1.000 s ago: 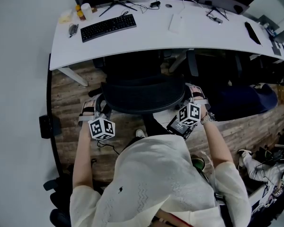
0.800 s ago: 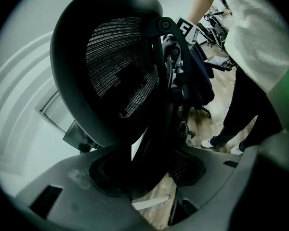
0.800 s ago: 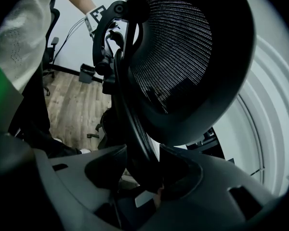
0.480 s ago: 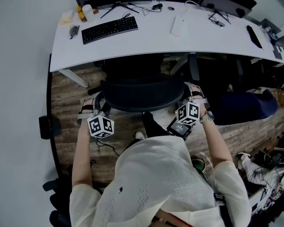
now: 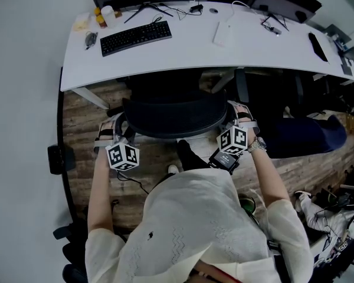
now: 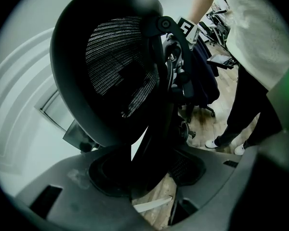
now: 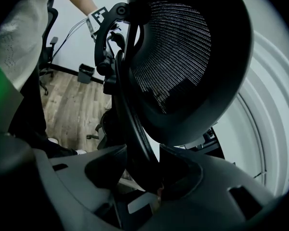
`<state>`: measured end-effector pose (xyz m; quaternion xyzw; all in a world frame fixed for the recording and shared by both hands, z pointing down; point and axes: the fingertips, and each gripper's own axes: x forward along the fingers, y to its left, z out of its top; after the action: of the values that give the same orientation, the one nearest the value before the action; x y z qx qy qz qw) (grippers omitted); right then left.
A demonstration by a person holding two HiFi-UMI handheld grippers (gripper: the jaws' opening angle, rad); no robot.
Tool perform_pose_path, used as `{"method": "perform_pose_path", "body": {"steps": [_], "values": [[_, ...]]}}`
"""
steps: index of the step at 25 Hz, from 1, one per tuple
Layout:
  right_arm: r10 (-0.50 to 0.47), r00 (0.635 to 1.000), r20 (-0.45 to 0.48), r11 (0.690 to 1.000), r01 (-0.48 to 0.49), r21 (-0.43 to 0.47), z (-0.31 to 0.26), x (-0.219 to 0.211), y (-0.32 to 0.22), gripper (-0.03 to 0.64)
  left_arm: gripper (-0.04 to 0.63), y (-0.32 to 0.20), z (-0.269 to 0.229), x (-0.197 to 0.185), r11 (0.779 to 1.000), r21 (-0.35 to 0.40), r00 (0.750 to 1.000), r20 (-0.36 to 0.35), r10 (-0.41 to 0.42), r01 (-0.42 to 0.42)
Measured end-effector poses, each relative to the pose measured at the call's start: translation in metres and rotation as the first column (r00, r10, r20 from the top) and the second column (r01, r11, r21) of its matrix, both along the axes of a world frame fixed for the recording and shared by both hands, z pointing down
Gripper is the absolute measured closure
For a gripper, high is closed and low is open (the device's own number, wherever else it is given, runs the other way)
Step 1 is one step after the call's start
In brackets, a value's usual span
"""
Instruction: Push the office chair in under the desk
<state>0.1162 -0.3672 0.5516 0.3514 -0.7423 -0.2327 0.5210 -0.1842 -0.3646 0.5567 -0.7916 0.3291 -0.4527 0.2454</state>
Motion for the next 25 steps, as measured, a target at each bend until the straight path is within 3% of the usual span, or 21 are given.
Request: {"method": "perform_pose_path", "body": {"steps": [25], "values": [[0.0, 1.0, 0.002, 1.0, 0.0, 0.004, -0.001, -0.008, -0.039, 0.408, 0.382, -0.042, -0.001, -0.007, 1.0, 0.007, 1.0, -0.004, -0.01, 0.01]]}}
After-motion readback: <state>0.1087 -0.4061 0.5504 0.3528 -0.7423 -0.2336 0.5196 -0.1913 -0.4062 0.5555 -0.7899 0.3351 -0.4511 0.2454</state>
